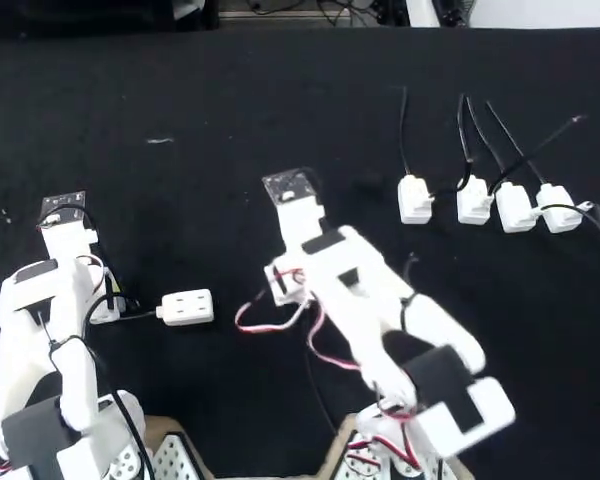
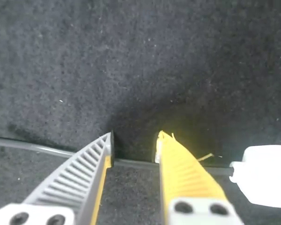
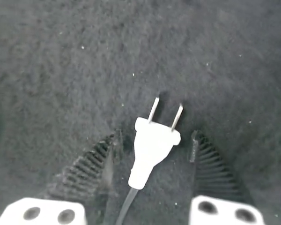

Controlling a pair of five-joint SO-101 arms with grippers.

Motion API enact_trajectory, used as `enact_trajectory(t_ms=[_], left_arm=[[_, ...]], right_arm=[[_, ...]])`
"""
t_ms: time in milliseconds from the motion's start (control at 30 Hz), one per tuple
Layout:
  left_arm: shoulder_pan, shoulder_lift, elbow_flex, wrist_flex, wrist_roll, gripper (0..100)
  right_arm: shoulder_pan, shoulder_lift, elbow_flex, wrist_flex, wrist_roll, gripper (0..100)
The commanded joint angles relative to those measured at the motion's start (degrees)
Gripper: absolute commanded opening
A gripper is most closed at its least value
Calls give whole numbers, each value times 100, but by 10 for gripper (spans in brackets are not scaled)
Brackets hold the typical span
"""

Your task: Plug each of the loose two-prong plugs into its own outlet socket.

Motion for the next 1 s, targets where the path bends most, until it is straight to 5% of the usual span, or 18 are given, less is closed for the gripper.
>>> enact_trajectory(t_ms=[0, 100, 233, 400, 667, 867, 967], left_arm=[[-57, -26, 48, -105, 44, 155], [-57, -26, 48, -105, 44, 155], [-57, -26, 48, -105, 44, 155], [-57, -26, 48, -105, 44, 155], [-57, -26, 48, -105, 44, 155], [-57, -26, 48, -105, 44, 155], [-57, -26, 48, -105, 44, 155]], right_arm=[[18, 708, -857, 607, 88, 222], [18, 1182, -1253, 976, 97, 213], [18, 1446, -1543, 1196, 193, 5], [0, 945, -1534, 1240, 360, 9], [-88, 224, -1525, 299, 1785, 15], [-97, 541, -1569, 193, 1873, 142], [-88, 558, -1464, 299, 1873, 119]])
